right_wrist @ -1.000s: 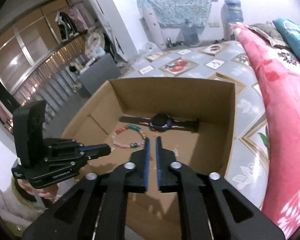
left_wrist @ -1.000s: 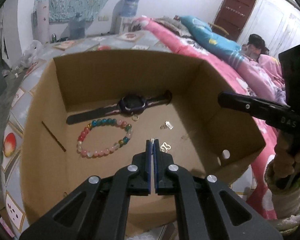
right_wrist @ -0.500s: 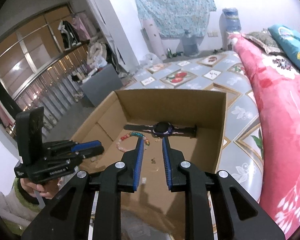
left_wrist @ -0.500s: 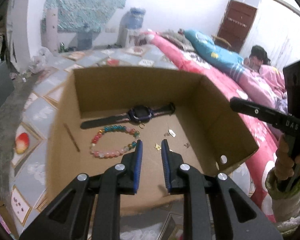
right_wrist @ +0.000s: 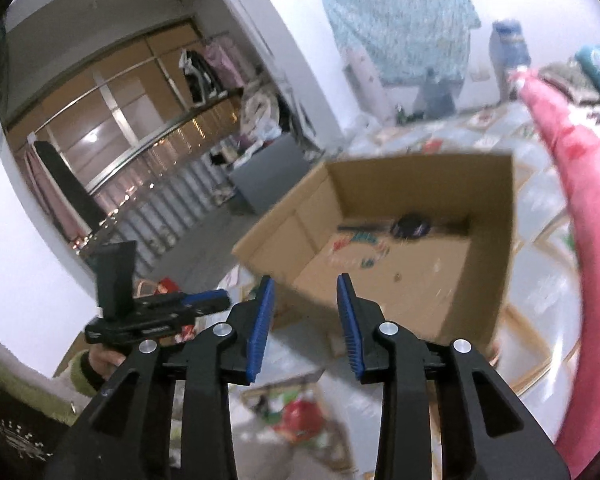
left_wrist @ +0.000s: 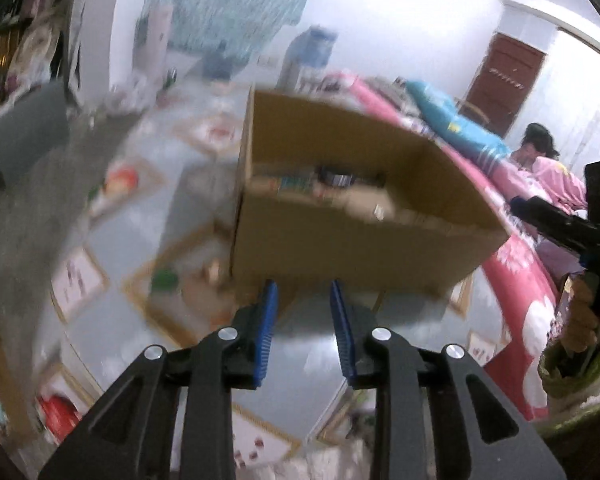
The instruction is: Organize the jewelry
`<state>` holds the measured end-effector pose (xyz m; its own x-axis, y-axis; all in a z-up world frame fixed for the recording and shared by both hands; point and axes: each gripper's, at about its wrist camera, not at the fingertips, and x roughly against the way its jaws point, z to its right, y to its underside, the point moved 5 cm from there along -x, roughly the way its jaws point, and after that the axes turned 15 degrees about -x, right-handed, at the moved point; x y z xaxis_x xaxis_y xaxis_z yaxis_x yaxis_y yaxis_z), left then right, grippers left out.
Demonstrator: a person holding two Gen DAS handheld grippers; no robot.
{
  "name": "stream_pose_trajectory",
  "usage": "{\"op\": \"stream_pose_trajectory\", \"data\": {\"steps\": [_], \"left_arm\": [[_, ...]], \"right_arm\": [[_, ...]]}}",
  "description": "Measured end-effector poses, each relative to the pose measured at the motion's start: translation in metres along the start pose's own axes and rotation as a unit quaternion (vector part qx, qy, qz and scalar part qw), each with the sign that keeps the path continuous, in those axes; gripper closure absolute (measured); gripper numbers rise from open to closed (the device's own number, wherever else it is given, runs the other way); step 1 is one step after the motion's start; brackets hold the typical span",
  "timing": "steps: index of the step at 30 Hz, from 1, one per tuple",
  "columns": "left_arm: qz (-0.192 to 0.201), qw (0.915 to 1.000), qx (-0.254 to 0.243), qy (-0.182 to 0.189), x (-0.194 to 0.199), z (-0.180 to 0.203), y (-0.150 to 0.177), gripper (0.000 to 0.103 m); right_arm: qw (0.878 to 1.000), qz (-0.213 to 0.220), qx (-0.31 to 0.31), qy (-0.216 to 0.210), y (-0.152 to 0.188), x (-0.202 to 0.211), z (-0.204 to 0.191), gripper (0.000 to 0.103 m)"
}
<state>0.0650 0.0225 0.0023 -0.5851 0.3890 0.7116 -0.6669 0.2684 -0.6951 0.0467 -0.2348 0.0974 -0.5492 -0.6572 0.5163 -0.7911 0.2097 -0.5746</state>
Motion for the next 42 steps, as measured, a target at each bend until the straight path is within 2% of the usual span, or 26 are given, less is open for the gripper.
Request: {"op": "stream_pose_trajectory", "data": {"steps": [6,8,10,15,18,20,22,26,28,31,34,36,39,42], "left_arm": [[-0.060,0.9973,-0.018,-0.039,-0.043,-0.001,0.028,0.076],[-0.075,0.9965,-0.010,-0.036,-0.053,-0.003,0.034,0.076],[-0.071,0.9971,-0.006,-0.027,-0.055,-0.001,0.037,0.076],[-0.062,0.9978,-0.010,0.020,-0.064,0.022,0.033,0.076],[-0.055,0.9964,-0.013,0.064,-0.075,0.045,0.027,0.076],[-0.049,0.9931,-0.017,0.105,-0.084,0.067,0.022,0.076],[-0.047,0.9901,-0.029,0.129,-0.089,0.085,0.019,0.076],[-0.023,0.9885,-0.055,0.139,-0.078,0.101,0.013,0.076],[-0.010,0.9896,-0.055,0.133,-0.067,0.098,0.011,0.076],[-0.005,0.9941,-0.053,0.094,-0.054,0.083,0.010,0.076],[-0.038,0.9977,-0.051,0.025,-0.055,0.066,0.013,0.076],[-0.055,0.9971,-0.053,-0.006,-0.061,0.059,0.015,0.076],[-0.066,0.9970,-0.039,-0.004,-0.068,0.062,0.013,0.076],[-0.070,0.9965,-0.046,-0.003,-0.072,0.067,0.009,0.076]], "right_arm": [[0.998,-0.050,-0.036,-0.010,0.027,-0.029,-0.002,0.071],[0.998,-0.054,-0.038,-0.009,0.030,-0.031,-0.003,0.071],[0.997,-0.056,-0.043,-0.009,0.030,-0.031,-0.003,0.071],[0.996,-0.065,-0.065,0.002,0.038,-0.028,0.009,0.070],[0.995,-0.069,-0.078,0.011,0.042,-0.028,0.018,0.070],[0.994,-0.067,-0.087,0.020,0.045,-0.025,0.025,0.070],[0.993,-0.064,-0.099,0.030,0.046,-0.021,0.033,0.070],[0.990,-0.056,-0.124,0.048,0.049,-0.013,0.049,0.065],[0.988,-0.051,-0.132,0.056,0.051,-0.011,0.055,0.062],[0.987,-0.057,-0.137,0.061,0.055,-0.019,0.059,0.062],[0.987,-0.074,-0.117,0.080,0.060,-0.037,0.054,0.062],[0.987,-0.084,-0.097,0.101,0.063,-0.050,0.050,0.063],[0.985,-0.101,-0.074,0.115,0.065,-0.068,0.044,0.068],[0.983,-0.116,-0.051,0.130,0.068,-0.083,0.039,0.073]]}}
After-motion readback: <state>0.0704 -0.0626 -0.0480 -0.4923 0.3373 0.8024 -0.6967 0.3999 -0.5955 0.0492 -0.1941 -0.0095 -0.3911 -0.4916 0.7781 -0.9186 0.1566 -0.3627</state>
